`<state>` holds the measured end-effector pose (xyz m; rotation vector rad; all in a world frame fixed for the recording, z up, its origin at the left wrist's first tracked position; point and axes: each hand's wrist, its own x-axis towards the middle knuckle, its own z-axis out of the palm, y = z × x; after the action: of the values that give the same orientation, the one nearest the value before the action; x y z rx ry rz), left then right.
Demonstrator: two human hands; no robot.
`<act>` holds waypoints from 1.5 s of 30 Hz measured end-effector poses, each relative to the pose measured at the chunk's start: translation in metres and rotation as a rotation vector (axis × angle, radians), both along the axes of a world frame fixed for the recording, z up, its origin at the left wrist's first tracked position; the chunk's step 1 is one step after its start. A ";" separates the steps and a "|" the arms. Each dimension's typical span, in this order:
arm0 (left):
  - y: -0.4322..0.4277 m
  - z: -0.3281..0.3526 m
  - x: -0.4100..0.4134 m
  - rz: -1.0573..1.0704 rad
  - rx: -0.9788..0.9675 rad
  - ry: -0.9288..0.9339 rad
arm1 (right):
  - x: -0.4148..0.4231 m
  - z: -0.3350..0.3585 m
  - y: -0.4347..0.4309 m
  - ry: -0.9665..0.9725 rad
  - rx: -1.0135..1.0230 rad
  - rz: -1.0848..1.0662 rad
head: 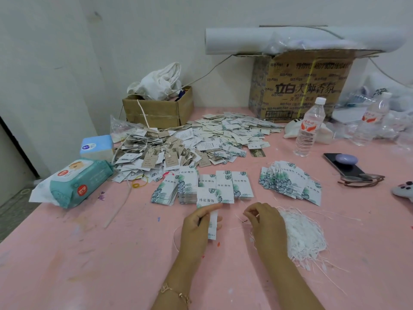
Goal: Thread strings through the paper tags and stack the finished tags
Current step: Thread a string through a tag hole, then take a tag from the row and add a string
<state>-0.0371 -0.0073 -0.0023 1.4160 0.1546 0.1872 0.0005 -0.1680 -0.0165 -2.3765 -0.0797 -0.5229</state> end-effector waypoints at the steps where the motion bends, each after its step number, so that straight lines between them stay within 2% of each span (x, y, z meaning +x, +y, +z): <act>1: -0.001 0.000 0.000 -0.005 0.011 0.000 | 0.000 0.000 0.000 -0.001 0.027 0.004; 6: -0.001 -0.003 0.000 -0.036 0.078 -0.003 | 0.000 -0.001 0.000 -0.038 0.048 -0.014; 9: -0.003 -0.004 0.001 -0.023 0.125 -0.038 | -0.001 0.004 0.002 -0.130 0.085 0.016; 14: -0.004 -0.008 0.002 -0.037 0.164 -0.072 | -0.012 0.009 0.013 -0.107 0.284 0.257; 19: -0.004 -0.003 -0.001 -0.078 0.146 -0.064 | -0.015 0.005 0.019 -0.050 0.248 0.443; 23: -0.003 0.000 -0.003 -0.104 0.143 -0.037 | -0.014 0.009 0.017 -0.043 0.257 0.438; 29: 0.000 -0.004 -0.001 -0.117 0.127 -0.018 | -0.013 0.011 0.012 -0.144 0.183 0.478; 34: 0.002 -0.006 0.000 -0.128 0.128 -0.023 | -0.010 0.007 0.009 -0.112 0.164 0.475; 37: 0.002 -0.006 0.003 -0.048 0.143 -0.026 | -0.009 0.005 0.009 -0.084 0.183 0.448; 41: 0.011 -0.005 0.008 0.135 -0.171 0.065 | -0.007 0.006 0.004 -0.050 0.264 0.395; 45: 0.018 -0.003 0.011 0.207 -0.424 0.055 | -0.007 0.008 0.001 -0.055 0.174 0.346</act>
<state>-0.0263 0.0106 -0.0049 0.9815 0.3657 0.2688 -0.0069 -0.1669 -0.0086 -2.1178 -0.4438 -0.4096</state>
